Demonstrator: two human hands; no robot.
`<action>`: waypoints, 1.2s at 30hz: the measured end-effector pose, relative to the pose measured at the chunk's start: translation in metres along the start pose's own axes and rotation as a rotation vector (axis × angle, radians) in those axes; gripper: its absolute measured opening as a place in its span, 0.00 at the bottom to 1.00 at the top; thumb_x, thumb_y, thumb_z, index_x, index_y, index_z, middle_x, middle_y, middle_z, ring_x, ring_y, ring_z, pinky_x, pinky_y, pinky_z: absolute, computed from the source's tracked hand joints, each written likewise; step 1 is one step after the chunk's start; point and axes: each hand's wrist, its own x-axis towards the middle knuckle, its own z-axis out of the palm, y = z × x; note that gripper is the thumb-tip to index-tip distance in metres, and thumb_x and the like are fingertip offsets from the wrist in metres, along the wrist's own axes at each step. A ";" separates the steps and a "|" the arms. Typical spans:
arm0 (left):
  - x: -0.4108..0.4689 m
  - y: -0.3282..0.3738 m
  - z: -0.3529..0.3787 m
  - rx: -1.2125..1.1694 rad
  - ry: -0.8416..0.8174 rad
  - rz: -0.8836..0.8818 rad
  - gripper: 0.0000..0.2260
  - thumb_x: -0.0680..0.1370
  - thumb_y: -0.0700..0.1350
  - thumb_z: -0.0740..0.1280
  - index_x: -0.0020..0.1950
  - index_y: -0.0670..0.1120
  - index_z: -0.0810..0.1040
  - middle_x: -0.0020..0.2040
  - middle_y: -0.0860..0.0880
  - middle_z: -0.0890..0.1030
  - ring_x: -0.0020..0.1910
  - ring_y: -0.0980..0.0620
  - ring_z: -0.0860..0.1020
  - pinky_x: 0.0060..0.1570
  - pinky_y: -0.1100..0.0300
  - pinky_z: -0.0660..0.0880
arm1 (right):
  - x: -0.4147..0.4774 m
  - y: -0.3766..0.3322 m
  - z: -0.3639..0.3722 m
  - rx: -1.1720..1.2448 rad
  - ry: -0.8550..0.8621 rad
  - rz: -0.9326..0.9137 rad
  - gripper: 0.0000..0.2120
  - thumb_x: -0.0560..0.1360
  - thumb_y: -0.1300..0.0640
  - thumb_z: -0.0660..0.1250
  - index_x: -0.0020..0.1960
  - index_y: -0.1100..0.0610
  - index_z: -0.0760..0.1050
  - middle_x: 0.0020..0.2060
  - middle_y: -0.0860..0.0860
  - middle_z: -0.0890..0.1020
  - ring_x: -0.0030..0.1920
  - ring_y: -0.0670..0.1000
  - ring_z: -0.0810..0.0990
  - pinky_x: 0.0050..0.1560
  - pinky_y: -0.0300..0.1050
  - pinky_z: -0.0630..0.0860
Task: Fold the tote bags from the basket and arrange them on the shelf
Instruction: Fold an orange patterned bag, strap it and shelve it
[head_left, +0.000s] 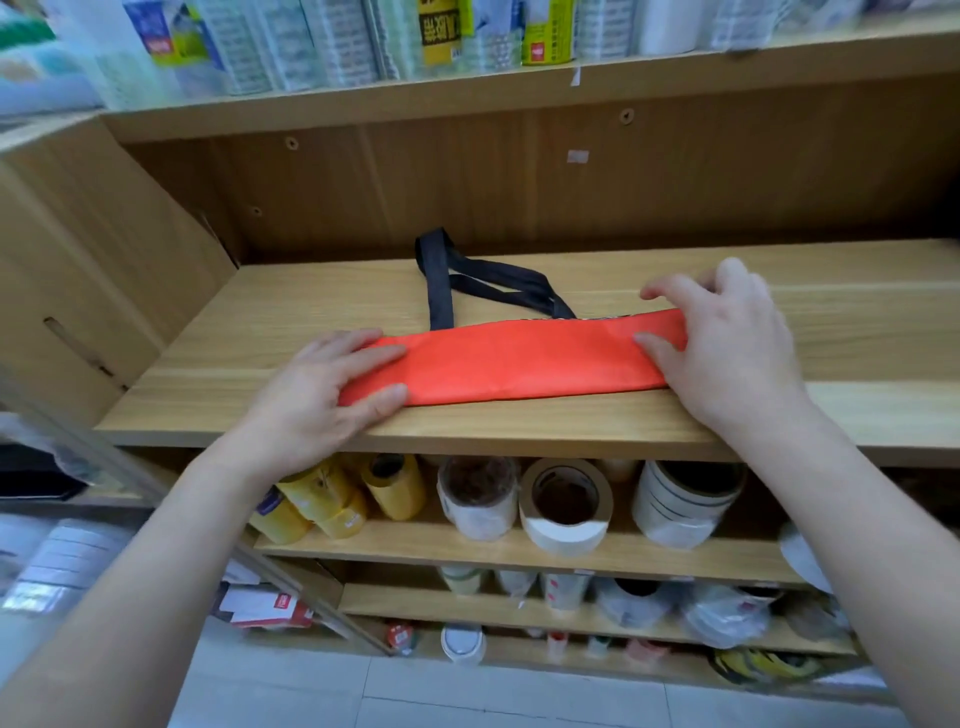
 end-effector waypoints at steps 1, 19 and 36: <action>-0.002 0.000 -0.002 0.039 -0.037 -0.001 0.32 0.72 0.74 0.54 0.74 0.65 0.64 0.74 0.57 0.64 0.72 0.54 0.60 0.68 0.52 0.62 | 0.000 -0.006 0.002 -0.003 0.003 -0.049 0.16 0.77 0.51 0.67 0.64 0.49 0.76 0.51 0.53 0.69 0.56 0.56 0.71 0.50 0.52 0.71; -0.015 0.048 -0.007 -0.695 0.370 0.359 0.17 0.70 0.39 0.76 0.57 0.42 0.80 0.53 0.51 0.83 0.54 0.54 0.81 0.53 0.62 0.77 | 0.004 -0.059 0.024 0.412 -0.427 -0.283 0.17 0.71 0.46 0.74 0.59 0.44 0.80 0.54 0.43 0.76 0.57 0.45 0.76 0.62 0.49 0.72; 0.037 0.083 0.011 -0.286 -0.031 -0.072 0.18 0.71 0.57 0.74 0.58 0.56 0.76 0.51 0.60 0.82 0.51 0.58 0.79 0.54 0.55 0.76 | 0.019 -0.045 0.022 0.632 -0.107 0.096 0.39 0.74 0.43 0.71 0.78 0.47 0.56 0.64 0.49 0.74 0.64 0.49 0.73 0.66 0.48 0.69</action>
